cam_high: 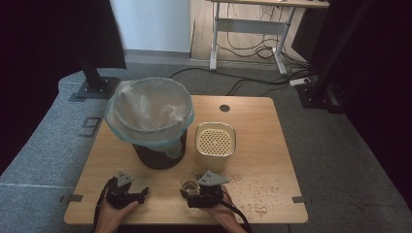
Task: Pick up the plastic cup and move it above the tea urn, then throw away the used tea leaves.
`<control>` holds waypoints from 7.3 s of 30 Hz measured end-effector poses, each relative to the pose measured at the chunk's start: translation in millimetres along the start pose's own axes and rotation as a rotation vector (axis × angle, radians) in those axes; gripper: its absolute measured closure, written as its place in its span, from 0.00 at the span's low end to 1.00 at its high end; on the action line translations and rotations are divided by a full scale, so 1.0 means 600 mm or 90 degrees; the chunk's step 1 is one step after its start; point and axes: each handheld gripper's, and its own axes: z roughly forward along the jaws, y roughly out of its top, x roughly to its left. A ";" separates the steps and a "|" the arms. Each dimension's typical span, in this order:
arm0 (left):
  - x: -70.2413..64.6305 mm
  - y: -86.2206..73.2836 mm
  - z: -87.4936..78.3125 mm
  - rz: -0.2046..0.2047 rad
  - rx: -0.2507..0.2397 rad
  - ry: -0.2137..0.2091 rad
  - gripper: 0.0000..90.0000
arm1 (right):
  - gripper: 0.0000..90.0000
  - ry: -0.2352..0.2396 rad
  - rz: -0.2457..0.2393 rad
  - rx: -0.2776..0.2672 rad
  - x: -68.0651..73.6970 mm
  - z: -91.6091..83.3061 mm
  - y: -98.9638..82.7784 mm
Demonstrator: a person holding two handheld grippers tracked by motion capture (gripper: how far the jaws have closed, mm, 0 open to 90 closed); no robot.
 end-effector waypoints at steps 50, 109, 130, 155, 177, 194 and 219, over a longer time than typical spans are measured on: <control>0.000 -0.001 -0.001 0.006 -0.002 -0.005 0.15 | 0.42 -0.094 -0.004 -0.167 -0.076 -0.201 0.174; -0.001 -0.001 -0.001 0.009 -0.003 -0.009 0.15 | 0.42 -0.276 -0.176 -0.032 -0.205 -0.110 0.283; -0.001 -0.001 -0.001 0.011 -0.003 -0.011 0.15 | 0.43 -0.421 -0.517 0.104 -0.180 -0.068 0.273; -0.001 -0.001 -0.001 0.012 -0.002 -0.012 0.15 | 0.44 -0.542 -0.939 0.299 -0.164 -0.023 0.227; -0.002 -0.001 -0.001 0.014 -0.003 -0.013 0.15 | 0.46 -0.585 -1.273 0.450 -0.150 -0.017 0.215; -0.002 -0.001 -0.002 0.015 -0.001 -0.015 0.15 | 0.47 -0.593 -1.369 0.473 -0.128 0.010 0.205; -0.002 -0.001 -0.002 0.019 0.000 -0.018 0.15 | 0.47 -0.587 -1.381 0.504 -0.114 0.014 0.207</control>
